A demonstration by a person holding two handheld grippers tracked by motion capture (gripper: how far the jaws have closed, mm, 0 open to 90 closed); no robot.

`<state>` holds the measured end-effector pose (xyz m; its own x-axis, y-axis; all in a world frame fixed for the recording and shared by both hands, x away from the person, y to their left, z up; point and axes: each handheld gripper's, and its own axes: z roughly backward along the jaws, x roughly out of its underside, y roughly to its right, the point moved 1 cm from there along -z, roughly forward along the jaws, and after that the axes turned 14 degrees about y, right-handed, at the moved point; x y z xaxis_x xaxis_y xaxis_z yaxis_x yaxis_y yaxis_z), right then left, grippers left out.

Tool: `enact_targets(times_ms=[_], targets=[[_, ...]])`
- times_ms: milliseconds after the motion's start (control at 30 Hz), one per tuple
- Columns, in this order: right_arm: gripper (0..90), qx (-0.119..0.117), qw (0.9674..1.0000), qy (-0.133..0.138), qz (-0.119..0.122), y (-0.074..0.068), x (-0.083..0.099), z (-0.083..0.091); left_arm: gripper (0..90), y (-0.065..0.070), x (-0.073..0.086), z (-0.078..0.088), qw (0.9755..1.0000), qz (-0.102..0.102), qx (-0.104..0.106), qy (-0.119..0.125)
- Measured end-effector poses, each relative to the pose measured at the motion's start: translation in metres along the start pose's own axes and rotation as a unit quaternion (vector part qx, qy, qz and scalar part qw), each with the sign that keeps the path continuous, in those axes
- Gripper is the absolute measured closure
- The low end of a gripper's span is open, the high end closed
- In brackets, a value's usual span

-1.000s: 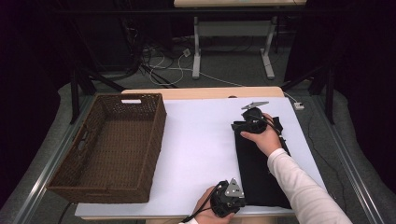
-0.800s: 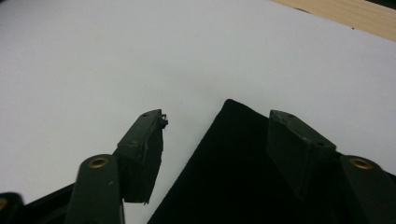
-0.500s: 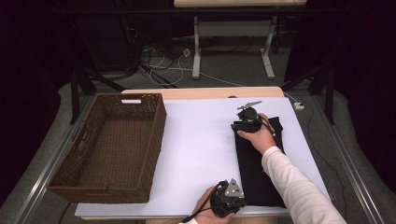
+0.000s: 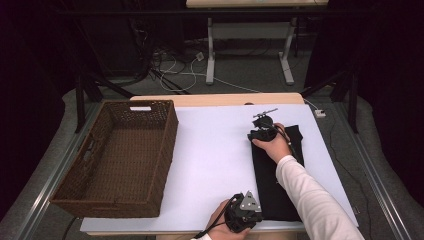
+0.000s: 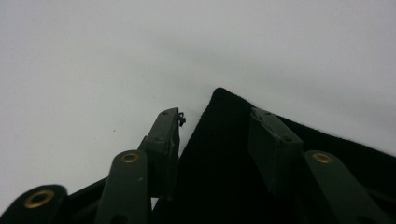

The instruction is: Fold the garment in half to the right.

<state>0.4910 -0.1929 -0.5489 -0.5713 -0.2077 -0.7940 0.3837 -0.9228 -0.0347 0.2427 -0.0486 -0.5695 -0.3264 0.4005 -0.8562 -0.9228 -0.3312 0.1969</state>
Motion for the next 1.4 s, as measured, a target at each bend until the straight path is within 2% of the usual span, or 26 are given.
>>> enact_targets(times_ms=[133,267,367,433,700,767,867,1200,1400], targets=[[60.3,0.005,1.0000,-0.001,0.002,-0.001,0.001,-0.002,89.5,-0.001,0.000,0.000,1.0000,0.001,0.004,-0.001],[70.9,0.014,0.9999,-0.002,0.005,0.000,0.002,-0.002,89.5,0.000,0.000,0.000,1.0000,0.002,0.003,-0.002],[80.5,0.008,0.9999,-0.004,-0.012,0.001,0.001,-0.001,89.5,0.000,0.001,0.000,1.0000,0.003,0.002,0.000],[83.7,0.006,0.9997,-0.005,-0.025,0.002,0.000,-0.001,89.5,0.000,0.001,0.000,1.0000,0.002,0.001,0.000],[85.7,-0.003,0.9988,0.012,-0.048,0.000,-0.004,-0.001,89.7,-0.002,-0.001,0.010,1.0000,-0.001,-0.004,0.002],[85.8,-0.002,0.9990,0.017,-0.040,-0.001,-0.006,0.000,89.7,-0.003,-0.001,0.015,1.0000,-0.001,-0.008,0.005],[85.9,-0.002,0.9989,0.021,-0.042,-0.005,-0.012,0.001,89.8,-0.005,-0.001,0.023,0.9999,0.003,-0.013,0.009],[85.8,-0.018,0.9986,0.038,-0.034,-0.033,-0.035,-0.003,89.8,-0.015,0.003,0.050,0.9992,0.004,-0.038,0.011],[85.9,-0.027,0.9976,0.047,-0.044,-0.046,-0.046,-0.010,89.8,-0.022,0.009,0.069,0.9980,0.013,-0.060,0.015]])
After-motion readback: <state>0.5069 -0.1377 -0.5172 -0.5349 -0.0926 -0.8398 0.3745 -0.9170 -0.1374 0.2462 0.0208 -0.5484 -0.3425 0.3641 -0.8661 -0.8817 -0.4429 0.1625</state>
